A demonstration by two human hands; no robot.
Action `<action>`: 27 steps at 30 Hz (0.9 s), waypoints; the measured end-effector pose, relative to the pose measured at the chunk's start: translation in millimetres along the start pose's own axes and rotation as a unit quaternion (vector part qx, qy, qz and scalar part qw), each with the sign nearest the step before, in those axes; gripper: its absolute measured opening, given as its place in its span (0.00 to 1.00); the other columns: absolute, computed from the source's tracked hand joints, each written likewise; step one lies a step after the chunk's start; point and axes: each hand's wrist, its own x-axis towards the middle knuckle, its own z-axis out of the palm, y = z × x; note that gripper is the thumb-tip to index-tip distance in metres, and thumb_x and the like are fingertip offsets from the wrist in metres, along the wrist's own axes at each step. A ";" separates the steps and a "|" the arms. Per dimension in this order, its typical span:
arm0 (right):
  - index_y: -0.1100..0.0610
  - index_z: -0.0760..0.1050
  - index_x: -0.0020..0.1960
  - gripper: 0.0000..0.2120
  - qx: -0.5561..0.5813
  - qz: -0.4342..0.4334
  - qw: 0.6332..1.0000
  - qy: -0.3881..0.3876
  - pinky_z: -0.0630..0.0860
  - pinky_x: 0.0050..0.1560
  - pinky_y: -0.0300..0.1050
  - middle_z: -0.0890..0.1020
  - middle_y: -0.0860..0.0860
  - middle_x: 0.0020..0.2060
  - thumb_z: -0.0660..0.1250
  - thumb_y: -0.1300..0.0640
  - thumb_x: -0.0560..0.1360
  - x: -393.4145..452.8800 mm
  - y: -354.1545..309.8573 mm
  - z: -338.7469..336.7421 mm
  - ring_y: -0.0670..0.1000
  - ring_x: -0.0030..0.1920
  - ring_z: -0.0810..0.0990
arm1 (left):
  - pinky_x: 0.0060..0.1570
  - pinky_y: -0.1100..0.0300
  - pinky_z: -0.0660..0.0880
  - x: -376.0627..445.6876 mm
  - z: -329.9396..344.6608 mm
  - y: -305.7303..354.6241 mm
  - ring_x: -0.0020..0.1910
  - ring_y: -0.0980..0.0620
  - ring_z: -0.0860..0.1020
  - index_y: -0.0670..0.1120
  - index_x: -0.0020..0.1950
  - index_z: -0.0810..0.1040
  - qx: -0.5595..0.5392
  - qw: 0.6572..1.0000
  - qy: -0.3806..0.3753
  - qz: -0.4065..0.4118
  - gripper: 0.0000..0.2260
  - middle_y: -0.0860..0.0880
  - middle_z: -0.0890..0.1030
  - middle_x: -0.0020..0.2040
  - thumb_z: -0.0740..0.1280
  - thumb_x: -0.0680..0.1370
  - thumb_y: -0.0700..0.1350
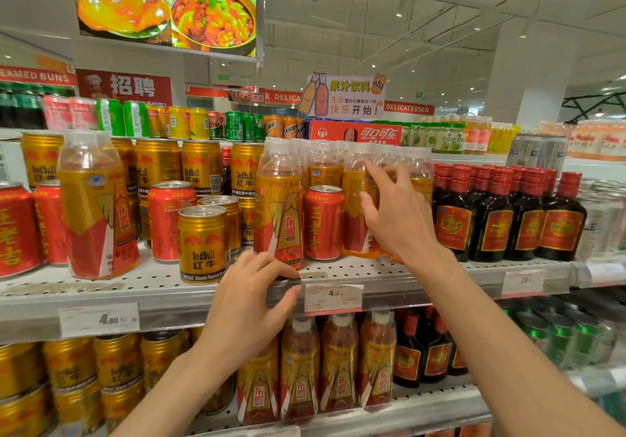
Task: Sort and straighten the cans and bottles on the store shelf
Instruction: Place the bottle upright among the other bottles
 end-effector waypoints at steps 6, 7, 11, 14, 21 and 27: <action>0.52 0.63 0.77 0.26 0.015 0.017 1.000 0.018 0.69 0.32 0.41 0.71 0.54 0.66 0.63 0.49 0.81 -8.2 0.3 -8.0 0.52 0.39 0.78 | 0.48 0.63 0.75 -0.5 -5.9 1.8 0.49 0.59 0.76 0.51 0.52 0.80 -0.056 0.998 0.021 -0.017 0.06 0.59 0.76 0.48 0.72 0.76 0.46; 0.53 0.64 0.76 0.25 0.019 0.018 0.999 0.023 0.70 0.34 0.42 0.71 0.54 0.66 0.63 0.49 0.81 -9.8 -0.7 -10.1 0.52 0.39 0.78 | 0.47 0.65 0.74 0.0 -6.9 1.6 0.49 0.59 0.76 0.51 0.52 0.79 -0.059 0.997 0.031 -0.027 0.07 0.59 0.75 0.48 0.73 0.76 0.46; 0.53 0.68 0.73 0.23 0.040 -0.034 0.998 0.017 0.69 0.31 0.35 0.72 0.53 0.64 0.65 0.48 0.80 -15.1 -20.7 -8.4 0.46 0.33 0.75 | 0.43 0.66 0.74 5.2 -10.5 -1.1 0.48 0.58 0.76 0.51 0.57 0.77 -0.055 0.996 0.052 -0.052 0.12 0.56 0.74 0.48 0.74 0.75 0.45; 0.51 0.70 0.71 0.23 0.031 -0.066 0.997 -0.028 0.81 0.42 0.46 0.70 0.51 0.65 0.64 0.43 0.80 -15.0 -40.1 -0.5 0.50 0.41 0.79 | 0.40 0.67 0.73 8.8 -11.8 -0.6 0.46 0.59 0.76 0.52 0.58 0.76 -0.051 0.996 0.044 -0.059 0.14 0.57 0.72 0.47 0.74 0.74 0.46; 0.49 0.64 0.60 0.20 0.081 -0.031 0.994 -0.071 0.81 0.47 0.53 0.73 0.49 0.57 0.66 0.39 0.77 -12.9 -42.5 9.0 0.54 0.45 0.81 | 0.41 0.68 0.73 3.6 -13.8 -1.2 0.45 0.57 0.75 0.53 0.61 0.74 -0.054 0.996 0.024 -0.063 0.16 0.56 0.72 0.47 0.73 0.75 0.47; 0.50 0.65 0.48 0.22 0.121 0.003 0.990 -0.072 0.78 0.48 0.54 0.78 0.45 0.46 0.68 0.34 0.73 -18.5 -36.8 -5.9 0.52 0.44 0.79 | 0.42 0.65 0.74 2.1 -15.8 0.0 0.45 0.56 0.75 0.53 0.61 0.74 -0.069 0.995 0.018 -0.068 0.16 0.56 0.72 0.47 0.73 0.75 0.49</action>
